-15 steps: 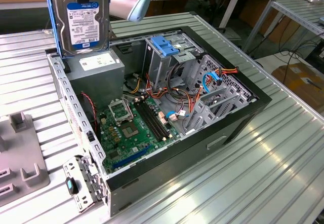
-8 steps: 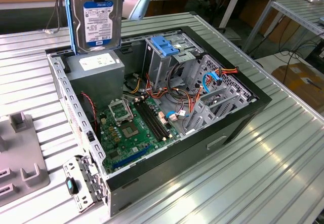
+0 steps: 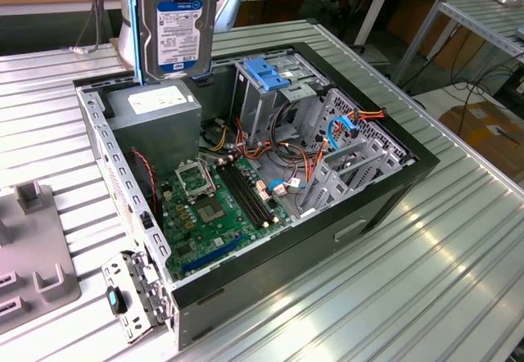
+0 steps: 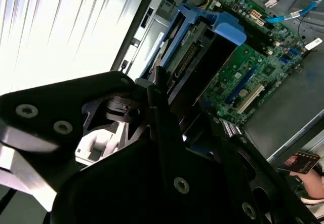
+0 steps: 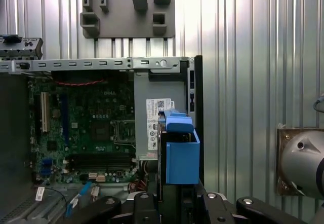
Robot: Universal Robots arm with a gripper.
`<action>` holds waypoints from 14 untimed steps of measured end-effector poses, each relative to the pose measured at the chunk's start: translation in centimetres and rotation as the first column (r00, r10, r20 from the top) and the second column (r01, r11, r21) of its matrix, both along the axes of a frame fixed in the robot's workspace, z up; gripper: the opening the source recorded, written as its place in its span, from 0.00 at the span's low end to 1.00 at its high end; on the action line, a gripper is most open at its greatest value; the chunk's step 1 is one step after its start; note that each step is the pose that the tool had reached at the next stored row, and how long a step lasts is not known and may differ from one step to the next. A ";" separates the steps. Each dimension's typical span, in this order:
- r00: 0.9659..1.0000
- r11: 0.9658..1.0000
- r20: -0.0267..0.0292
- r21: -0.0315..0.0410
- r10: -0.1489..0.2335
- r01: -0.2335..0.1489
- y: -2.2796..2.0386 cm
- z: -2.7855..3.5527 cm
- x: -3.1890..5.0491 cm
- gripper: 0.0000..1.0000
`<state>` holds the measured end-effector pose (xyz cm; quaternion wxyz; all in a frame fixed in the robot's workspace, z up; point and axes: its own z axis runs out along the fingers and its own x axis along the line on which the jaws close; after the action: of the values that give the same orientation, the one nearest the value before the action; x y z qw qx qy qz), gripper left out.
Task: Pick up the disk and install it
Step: 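Pick up the disk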
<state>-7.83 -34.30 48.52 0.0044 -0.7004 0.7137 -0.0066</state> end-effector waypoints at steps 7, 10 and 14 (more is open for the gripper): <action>1.000 1.000 0.000 0.000 0.000 0.000 0.00 0.00 2.79 0.35; 1.000 1.000 0.000 0.000 0.000 0.000 0.00 0.00 4.00 0.35; 1.000 1.000 0.000 0.000 0.000 0.000 -0.01 -0.01 7.35 0.35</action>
<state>-0.48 -34.30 48.51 0.0045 -0.7004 0.7137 -0.0066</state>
